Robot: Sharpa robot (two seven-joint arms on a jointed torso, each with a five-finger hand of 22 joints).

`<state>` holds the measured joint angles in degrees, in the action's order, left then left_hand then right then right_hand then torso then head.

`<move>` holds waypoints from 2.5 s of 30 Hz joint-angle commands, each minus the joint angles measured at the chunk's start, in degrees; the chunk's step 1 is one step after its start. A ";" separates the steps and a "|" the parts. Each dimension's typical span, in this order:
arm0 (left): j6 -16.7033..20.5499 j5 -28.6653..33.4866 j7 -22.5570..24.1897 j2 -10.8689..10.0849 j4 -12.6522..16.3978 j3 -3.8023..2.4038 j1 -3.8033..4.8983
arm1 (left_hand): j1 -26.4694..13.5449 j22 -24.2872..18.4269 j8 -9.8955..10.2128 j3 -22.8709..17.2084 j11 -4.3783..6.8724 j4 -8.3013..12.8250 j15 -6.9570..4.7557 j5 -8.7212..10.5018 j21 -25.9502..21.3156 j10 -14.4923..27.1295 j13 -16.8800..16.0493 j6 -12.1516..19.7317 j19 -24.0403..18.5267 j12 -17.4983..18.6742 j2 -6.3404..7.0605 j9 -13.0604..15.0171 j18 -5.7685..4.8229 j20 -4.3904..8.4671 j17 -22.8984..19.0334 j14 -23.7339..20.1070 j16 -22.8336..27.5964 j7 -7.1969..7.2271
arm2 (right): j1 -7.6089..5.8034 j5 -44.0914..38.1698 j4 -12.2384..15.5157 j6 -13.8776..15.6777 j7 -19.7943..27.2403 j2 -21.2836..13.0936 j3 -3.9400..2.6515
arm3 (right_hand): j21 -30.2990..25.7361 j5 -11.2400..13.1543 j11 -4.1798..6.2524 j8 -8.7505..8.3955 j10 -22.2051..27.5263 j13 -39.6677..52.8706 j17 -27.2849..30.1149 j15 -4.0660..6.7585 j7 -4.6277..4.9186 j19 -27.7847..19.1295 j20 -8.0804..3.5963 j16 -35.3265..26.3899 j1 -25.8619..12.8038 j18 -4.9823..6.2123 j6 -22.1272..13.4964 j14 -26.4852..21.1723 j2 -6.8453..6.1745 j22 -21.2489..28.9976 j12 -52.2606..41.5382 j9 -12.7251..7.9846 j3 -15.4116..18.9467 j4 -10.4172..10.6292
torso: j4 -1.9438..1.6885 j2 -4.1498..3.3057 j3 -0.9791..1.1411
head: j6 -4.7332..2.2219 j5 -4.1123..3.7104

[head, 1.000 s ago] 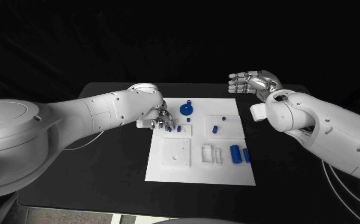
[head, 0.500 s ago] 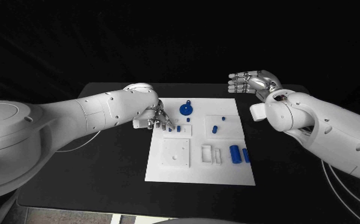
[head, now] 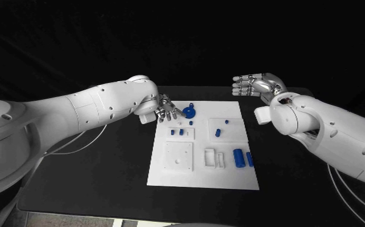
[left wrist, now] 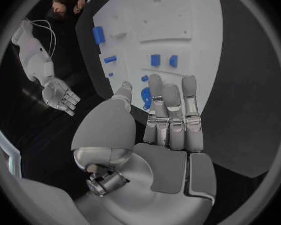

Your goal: Assemble the parts on the task board

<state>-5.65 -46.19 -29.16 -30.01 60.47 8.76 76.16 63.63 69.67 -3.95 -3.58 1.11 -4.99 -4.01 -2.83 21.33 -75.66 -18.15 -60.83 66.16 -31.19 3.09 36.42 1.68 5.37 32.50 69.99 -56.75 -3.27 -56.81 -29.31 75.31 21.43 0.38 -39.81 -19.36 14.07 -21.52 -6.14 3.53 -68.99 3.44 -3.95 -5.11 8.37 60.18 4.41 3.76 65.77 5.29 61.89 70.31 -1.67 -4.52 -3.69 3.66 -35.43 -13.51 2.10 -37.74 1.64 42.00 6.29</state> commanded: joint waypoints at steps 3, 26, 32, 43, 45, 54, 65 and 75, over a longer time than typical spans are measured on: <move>9.29 1.31 12.53 -0.01 1.01 0.06 0.24 | 9.72 -7.78 -0.70 0.42 -1.92 8.03 2.08 -5.06 -8.40 3.30 9.83 0.00 -0.05 10.55 -3.22 -15.38 -0.42 -2.18 -7.29 -2.13 7.19 -1.43 | 0.00 -0.23 -0.06 -0.95 0.39 -0.08 -0.02 | -0.06 -0.09 0.02 0.04 0.28 -0.09 0.06 -0.17 -0.04 -0.30 0.01 -0.12 -0.19 0.59 -0.22 -0.17 -0.26 0.06 0.30 -0.08 0.05 0.19 | 0.14 -0.08 -0.04 | -0.41 -0.12; 20.42 -28.02 33.44 5.53 -3.30 4.91 -2.95 | 16.50 2.43 0.25 -3.49 -5.66 19.82 3.52 -8.65 -7.43 6.67 14.78 -2.03 -0.85 27.67 -3.63 -32.46 2.92 -3.42 -12.95 -1.84 8.23 -3.58 | 0.00 -0.16 0.20 -1.93 1.01 0.11 -0.03 | -0.37 -0.43 0.02 0.05 0.38 -0.09 0.05 -0.21 -0.08 -0.18 0.08 -0.12 -0.40 0.61 -0.20 -0.21 -0.48 0.20 0.31 -0.08 0.56 0.41 | 0.50 -0.57 0.00 | -1.40 -0.60; 20.41 -30.46 33.80 6.63 -4.68 4.96 -3.49 | 15.96 4.71 0.26 -3.95 -5.34 20.73 3.23 -8.82 -7.48 6.69 14.77 -2.28 -0.21 27.67 -3.68 -32.42 3.29 -3.43 -12.56 -1.42 6.53 -2.86 | 0.00 -0.14 0.57 -2.15 1.05 0.00 -0.03 | -0.45 -0.50 0.01 0.03 0.40 -0.09 0.06 -0.22 -0.06 -0.16 0.10 -0.12 -0.40 0.61 -0.24 -0.25 -0.48 0.22 0.31 -0.09 0.67 0.42 | 0.75 -0.86 0.03 | -1.53 -0.61; 17.90 -32.19 33.26 6.97 -5.62 4.97 -3.98 | 14.44 6.40 0.26 -4.23 -5.39 20.52 3.00 -8.40 -6.92 8.09 14.78 -2.07 1.74 27.71 -3.20 -32.42 3.32 -3.27 -11.06 -1.10 0.41 -2.50 | -0.01 0.11 0.98 -2.32 1.07 -0.21 -0.03 | -0.68 -0.55 0.01 0.04 0.39 -0.09 0.05 -0.24 -0.07 -0.07 0.13 -0.12 -0.38 0.62 -0.25 -0.26 -0.51 0.26 0.31 -0.08 0.86 0.44 | 0.70 -0.89 0.05 | -1.23 -0.77; 17.42 -32.77 33.20 6.92 -5.57 4.98 -4.00 | 14.33 6.44 0.27 -4.31 -5.48 20.45 3.04 -8.49 -6.77 8.12 14.78 -1.96 2.12 27.71 -3.11 -32.42 3.35 -3.23 -11.07 -0.88 -0.37 -2.71 | -0.01 0.29 1.03 -2.42 1.09 -0.21 -0.03 | -0.73 -0.62 0.01 0.03 0.40 -0.09 0.05 -0.23 -0.07 -0.01 0.13 -0.12 -0.43 0.63 -0.27 -0.25 -0.60 0.26 0.31 -0.09 0.93 0.44 | 0.65 -0.93 0.04 | -1.15 -0.77; 15.79 -33.62 32.94 6.65 -5.28 4.98 -4.02 | 13.40 6.46 0.27 -4.99 -5.45 19.33 3.15 -8.59 -6.32 7.67 14.78 -2.20 3.02 27.72 -2.74 -32.42 3.51 -3.37 -11.90 -0.59 -3.34 -2.96 | -0.01 0.52 1.09 -2.55 1.13 -0.21 -0.03 | -0.79 -0.69 0.00 0.04 0.43 -0.09 0.05 -0.25 -0.06 0.00 0.15 -0.12 -0.45 0.62 -0.28 -0.28 -0.63 0.27 0.31 -0.08 0.99 0.44 | 0.71 -0.90 -0.03 | -1.01 -0.79; 16.09 -33.71 33.61 7.04 -6.58 4.98 -4.46 | 13.53 6.53 0.30 -6.20 -5.61 18.87 3.18 -8.97 -5.45 8.38 14.80 -1.78 3.33 27.82 -2.48 -32.56 3.82 -3.40 -12.47 -0.03 -4.55 -3.14 | -0.01 0.53 1.21 -2.56 1.12 -0.20 -0.03 | -0.79 -0.69 0.00 0.04 0.43 -0.09 0.05 -0.25 -0.06 0.00 0.15 -0.12 -0.45 0.62 -0.28 -0.28 -0.63 0.27 0.31 -0.08 0.99 0.44 | 0.79 -0.98 -0.01 | -1.01 -0.79; 15.85 -33.71 34.19 7.43 -7.50 4.97 -4.99 | 13.39 6.56 0.29 -8.23 -5.36 18.56 2.86 -9.01 -3.51 7.94 14.81 -2.49 3.32 27.85 -2.18 -32.61 3.94 -3.17 -12.95 0.98 -5.19 -2.98 | -0.01 0.50 1.21 -2.52 1.07 -0.14 -0.03 | -0.79 -0.69 0.00 0.04 0.43 -0.09 0.05 -0.25 -0.06 0.00 0.15 -0.12 -0.45 0.62 -0.28 -0.28 -0.63 0.27 0.31 -0.08 0.99 0.44 | 0.78 -0.93 0.07 | -0.79 -0.93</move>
<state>10.86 -79.50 4.03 -22.75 53.04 13.76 71.32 77.18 74.92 -3.81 -11.55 -4.52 13.54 -1.23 -11.48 17.63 -67.46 -3.40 -63.04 69.32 -3.69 0.59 3.88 5.31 1.95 19.62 70.64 -61.63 -6.22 -56.82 -28.89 76.43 19.82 0.76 -40.01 -19.37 13.55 -22.02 -6.15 3.53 -69.00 3.43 -3.97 -5.10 8.34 60.18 4.40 3.76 65.55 5.28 61.92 70.32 -1.89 -4.32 -3.69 3.66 -34.71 -13.12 2.88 -38.69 1.68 41.14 5.39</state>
